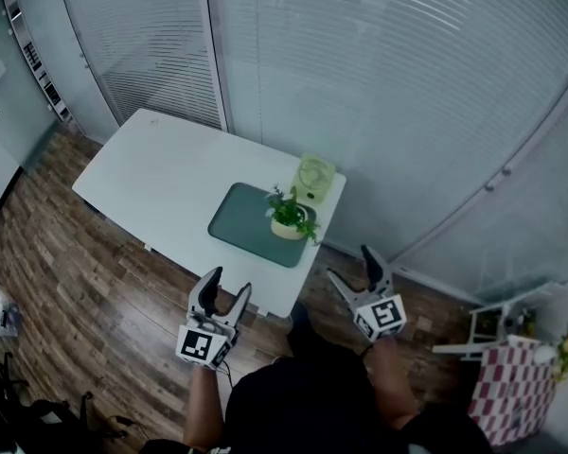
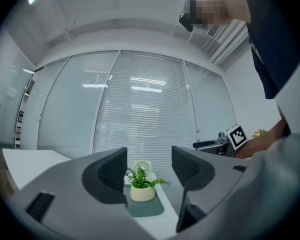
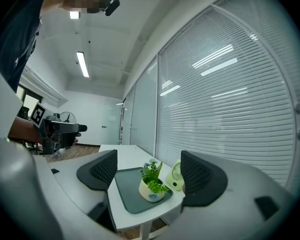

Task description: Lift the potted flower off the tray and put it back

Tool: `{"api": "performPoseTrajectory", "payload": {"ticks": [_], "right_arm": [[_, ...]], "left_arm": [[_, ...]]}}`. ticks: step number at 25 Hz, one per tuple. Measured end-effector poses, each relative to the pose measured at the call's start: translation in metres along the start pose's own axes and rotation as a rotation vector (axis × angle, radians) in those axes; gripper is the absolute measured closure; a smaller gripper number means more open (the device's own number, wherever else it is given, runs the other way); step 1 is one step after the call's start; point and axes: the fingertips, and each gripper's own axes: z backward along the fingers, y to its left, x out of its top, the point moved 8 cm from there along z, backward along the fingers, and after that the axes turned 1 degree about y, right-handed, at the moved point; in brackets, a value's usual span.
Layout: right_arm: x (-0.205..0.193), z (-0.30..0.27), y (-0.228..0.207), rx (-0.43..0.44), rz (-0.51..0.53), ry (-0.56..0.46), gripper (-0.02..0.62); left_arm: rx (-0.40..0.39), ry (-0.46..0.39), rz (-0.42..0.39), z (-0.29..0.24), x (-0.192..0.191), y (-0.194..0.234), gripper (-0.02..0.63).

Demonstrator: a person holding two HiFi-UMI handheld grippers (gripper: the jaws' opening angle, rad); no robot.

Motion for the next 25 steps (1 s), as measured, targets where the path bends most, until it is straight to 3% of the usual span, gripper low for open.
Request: {"api": "performPoseTrajectory", "payload": {"ticks": [10, 16, 22, 25], "right_arm": [[-0.021, -0.044, -0.021, 0.031, -0.012, 0.128, 0.232], [-0.035, -0.067, -0.034, 0.061, 0.025, 0.178, 0.232], [-0.060, -0.082, -0.051, 0.051, -0.026, 0.212, 0.232], [-0.070, -0.088, -0.057, 0.061, -0.038, 0.254, 0.232]], "left_arm": [[0.031, 0.039, -0.015, -0.030, -0.011, 0.023, 0.347], [-0.009, 0.091, -0.034, -0.058, -0.021, 0.032, 0.348], [-0.051, 0.149, -0.065, -0.087, -0.034, 0.034, 0.347], [-0.059, 0.135, -0.044, -0.098, -0.034, 0.036, 0.348]]}}
